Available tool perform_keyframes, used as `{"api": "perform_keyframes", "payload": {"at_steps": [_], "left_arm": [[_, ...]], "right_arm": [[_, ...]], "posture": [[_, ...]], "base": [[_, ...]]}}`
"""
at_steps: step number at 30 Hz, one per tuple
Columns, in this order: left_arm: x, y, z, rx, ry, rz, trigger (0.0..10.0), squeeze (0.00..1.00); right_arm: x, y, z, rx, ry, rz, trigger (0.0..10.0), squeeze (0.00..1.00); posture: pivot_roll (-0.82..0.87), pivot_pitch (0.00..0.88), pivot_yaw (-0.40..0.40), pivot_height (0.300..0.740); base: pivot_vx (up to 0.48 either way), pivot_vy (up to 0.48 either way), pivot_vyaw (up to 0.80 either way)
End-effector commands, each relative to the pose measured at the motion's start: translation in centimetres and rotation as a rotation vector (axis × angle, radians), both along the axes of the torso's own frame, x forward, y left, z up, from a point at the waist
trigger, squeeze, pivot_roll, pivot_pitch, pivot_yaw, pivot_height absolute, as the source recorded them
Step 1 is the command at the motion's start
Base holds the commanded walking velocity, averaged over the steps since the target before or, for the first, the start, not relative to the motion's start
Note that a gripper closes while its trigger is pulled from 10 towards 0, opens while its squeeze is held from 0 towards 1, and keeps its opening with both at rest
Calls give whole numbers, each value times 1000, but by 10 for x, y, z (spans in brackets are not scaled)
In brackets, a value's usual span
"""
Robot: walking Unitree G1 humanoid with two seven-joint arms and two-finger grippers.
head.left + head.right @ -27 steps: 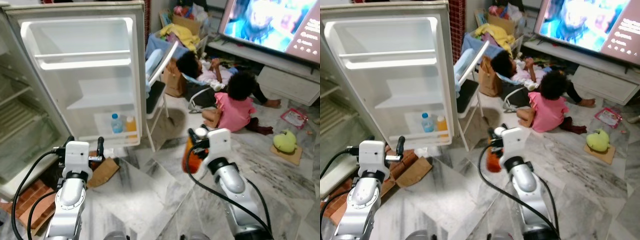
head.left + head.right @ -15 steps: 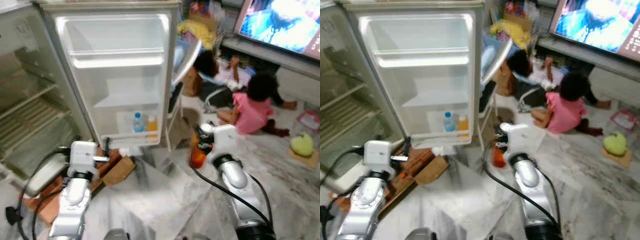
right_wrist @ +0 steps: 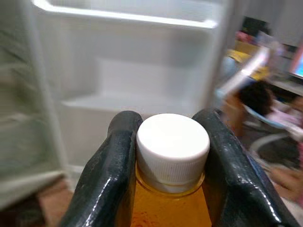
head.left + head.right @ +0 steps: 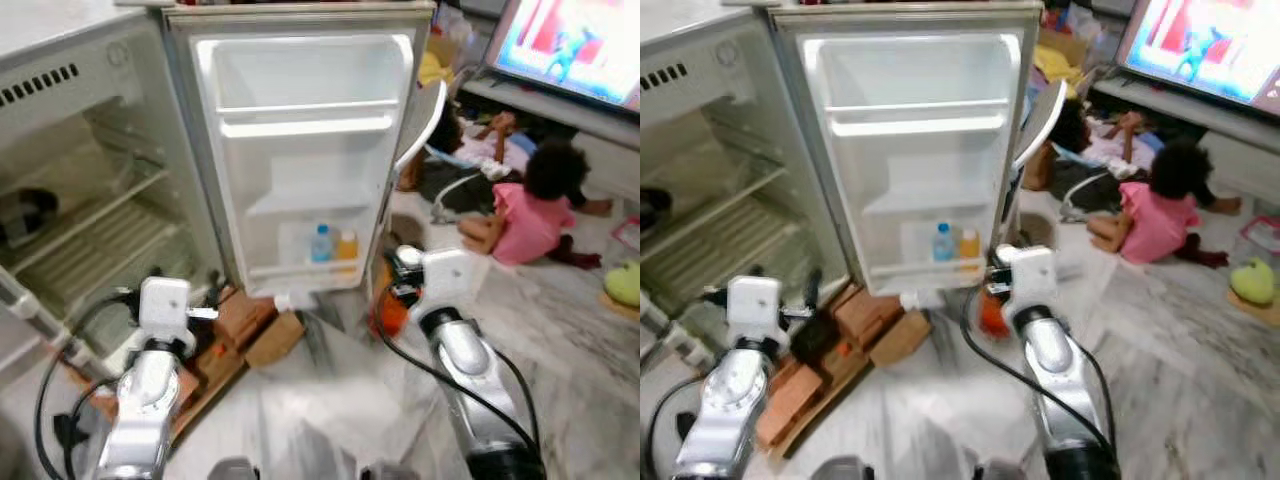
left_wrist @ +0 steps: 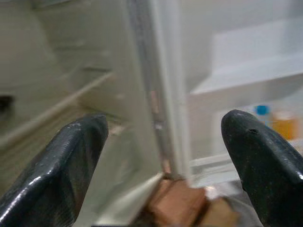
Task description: Restocking fridge
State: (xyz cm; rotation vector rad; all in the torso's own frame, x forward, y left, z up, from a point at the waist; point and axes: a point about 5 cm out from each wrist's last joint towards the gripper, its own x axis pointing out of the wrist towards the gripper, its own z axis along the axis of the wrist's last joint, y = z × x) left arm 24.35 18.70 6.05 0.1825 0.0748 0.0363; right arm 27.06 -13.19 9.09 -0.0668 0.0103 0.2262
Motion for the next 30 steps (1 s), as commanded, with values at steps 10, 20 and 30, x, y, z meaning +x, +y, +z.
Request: {"api": "perform_keyframes", "payload": {"at_steps": [10, 20, 30], "left_arm": [[1, -8, 3, -14, -30, -26, 10000, 0], [1, -13, 7, -42, -61, -97, 10000, 0], [2, -15, 9, -61, -73, -116, 10000, 0]], "right_arm": [[3, -13, 7, -8, -39, -39, 10000, 0], [3, -11, 10, -27, -61, -15, 10000, 0], [4, -10, 12, -34, -67, -3, 10000, 0]], "posture": [[-1, 15, -30, 740], [-8, 15, -30, 740], [-10, 13, -35, 740]], "base": [[0, 409, 0], [0, 0, 0], [273, 0, 0]]}}
